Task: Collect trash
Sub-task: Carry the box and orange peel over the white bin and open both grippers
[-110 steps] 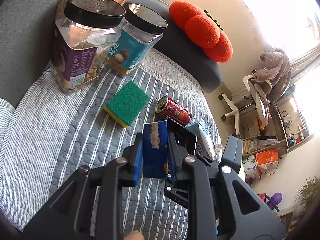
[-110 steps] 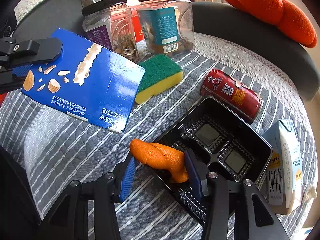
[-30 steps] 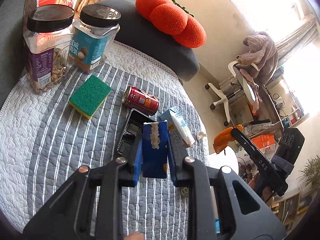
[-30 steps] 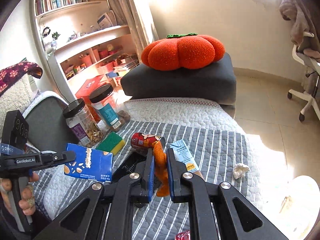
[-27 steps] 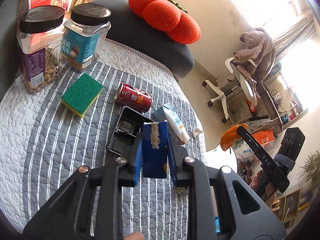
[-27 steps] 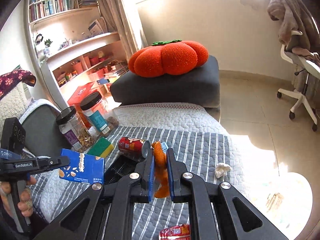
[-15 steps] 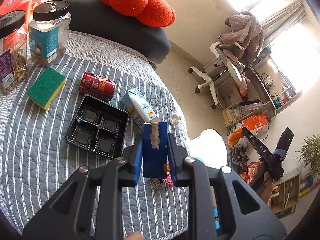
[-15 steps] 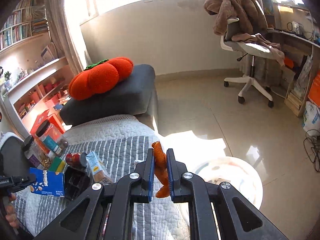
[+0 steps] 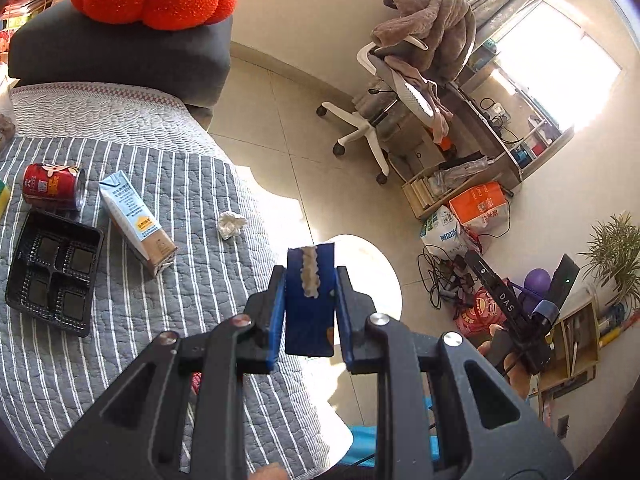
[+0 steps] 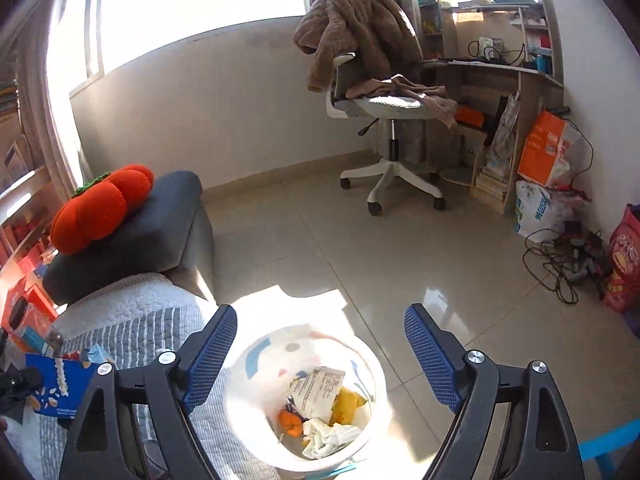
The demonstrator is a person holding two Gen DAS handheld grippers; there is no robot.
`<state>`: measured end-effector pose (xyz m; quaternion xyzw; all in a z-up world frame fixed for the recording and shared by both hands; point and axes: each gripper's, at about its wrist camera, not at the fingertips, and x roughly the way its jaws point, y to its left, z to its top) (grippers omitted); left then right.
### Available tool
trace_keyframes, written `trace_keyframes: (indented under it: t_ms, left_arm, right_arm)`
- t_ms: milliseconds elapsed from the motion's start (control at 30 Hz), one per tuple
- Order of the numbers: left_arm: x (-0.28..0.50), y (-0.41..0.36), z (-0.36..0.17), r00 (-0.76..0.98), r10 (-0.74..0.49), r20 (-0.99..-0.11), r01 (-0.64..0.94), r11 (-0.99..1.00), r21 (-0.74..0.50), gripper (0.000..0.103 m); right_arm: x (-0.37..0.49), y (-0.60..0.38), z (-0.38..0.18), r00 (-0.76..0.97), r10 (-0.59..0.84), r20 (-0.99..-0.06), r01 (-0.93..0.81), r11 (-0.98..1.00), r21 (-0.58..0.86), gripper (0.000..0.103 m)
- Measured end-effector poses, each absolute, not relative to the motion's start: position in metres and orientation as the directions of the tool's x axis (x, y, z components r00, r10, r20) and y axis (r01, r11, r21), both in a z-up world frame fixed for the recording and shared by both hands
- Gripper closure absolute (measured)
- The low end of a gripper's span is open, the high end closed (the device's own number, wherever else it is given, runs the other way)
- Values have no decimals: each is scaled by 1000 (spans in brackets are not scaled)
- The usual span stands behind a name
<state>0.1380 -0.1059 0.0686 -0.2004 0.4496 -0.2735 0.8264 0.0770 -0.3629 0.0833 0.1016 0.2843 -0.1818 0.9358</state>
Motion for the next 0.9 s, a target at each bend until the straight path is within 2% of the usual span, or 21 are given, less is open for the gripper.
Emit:
trace_keyframes:
  t_ms: [100, 200, 433, 733, 800, 867, 900]
  left_arm:
    - [142, -136, 72, 424, -652, -629, 303, 756, -580, 78]
    - [146, -164, 75, 406, -661, -631, 333, 750, -572, 78]
    - [157, -221, 75, 363, -656, -661, 384, 752, -536, 78]
    - [166, -276, 63, 317, -623, -715, 435, 765, -474, 78]
    - [167, -285, 60, 312, -602, -735, 446, 776, -446, 74]
    - [166, -290, 57, 307, -585, -750, 453, 783, -426, 60]
    - [165, -290, 55, 310, -579, -754, 453, 787, -418, 59]
  right_arm:
    - [72, -376, 83, 718, -407, -564, 497, 868, 6, 2]
    - [65, -393, 81, 651, -494, -576, 572, 818, -55, 1]
    - [50, -436, 77, 546, -568, -615, 686, 725, -60, 0]
    - [26, -471, 75, 483, -584, -652, 761, 649, -17, 0]
    - [25, -472, 75, 475, -587, -656, 765, 643, -21, 0]
    - [24, -472, 75, 470, -591, -656, 769, 639, -26, 0]
    - [23, -473, 76, 469, -592, -655, 769, 639, -26, 0]
